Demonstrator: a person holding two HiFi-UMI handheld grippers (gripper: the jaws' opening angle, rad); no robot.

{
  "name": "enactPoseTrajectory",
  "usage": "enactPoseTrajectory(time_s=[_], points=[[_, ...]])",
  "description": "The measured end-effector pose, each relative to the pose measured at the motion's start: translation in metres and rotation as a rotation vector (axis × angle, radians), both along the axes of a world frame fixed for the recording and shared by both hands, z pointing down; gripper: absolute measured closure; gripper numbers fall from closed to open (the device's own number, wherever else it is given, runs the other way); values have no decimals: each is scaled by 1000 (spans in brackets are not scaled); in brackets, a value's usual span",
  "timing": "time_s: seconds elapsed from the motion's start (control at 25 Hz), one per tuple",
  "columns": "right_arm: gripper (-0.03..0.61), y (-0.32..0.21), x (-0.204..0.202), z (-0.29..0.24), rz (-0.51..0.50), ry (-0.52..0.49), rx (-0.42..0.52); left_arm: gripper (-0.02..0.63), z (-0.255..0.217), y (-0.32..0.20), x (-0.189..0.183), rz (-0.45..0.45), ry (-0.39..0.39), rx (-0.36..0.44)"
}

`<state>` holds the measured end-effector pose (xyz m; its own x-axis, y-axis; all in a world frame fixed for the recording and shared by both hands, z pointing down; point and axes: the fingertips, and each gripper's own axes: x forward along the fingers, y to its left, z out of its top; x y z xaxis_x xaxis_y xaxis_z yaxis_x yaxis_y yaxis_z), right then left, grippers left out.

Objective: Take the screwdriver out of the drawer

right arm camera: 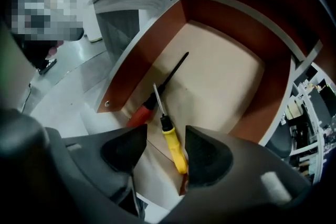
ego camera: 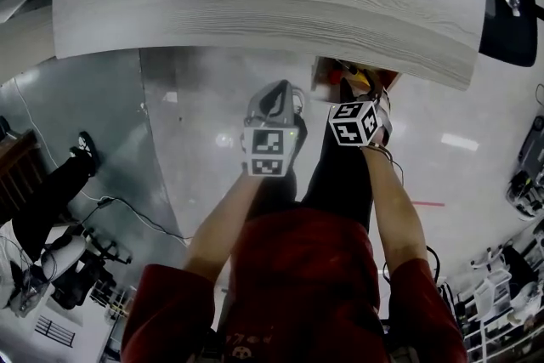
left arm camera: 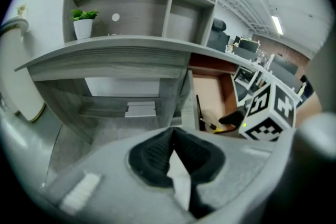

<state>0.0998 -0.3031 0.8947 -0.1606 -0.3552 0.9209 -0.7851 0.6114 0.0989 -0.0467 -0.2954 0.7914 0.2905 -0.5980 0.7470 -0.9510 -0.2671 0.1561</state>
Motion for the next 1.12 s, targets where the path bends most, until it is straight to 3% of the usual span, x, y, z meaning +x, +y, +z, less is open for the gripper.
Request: enactPoseTrajectory(time_s=[0.28, 0.56, 0.88, 1.12], points=[[350, -1, 0, 19, -6, 27, -26, 617, 13, 15, -11, -14, -14, -38], [353, -3, 1, 28, -10, 94, 19, 617, 20, 19, -15, -30, -13, -45], [425, -7, 8, 29, 1, 176, 73, 617, 27, 33, -20, -35, -16, -74], [479, -7, 10, 28, -5, 181, 85, 617, 33, 47, -25, -36, -30, -96]])
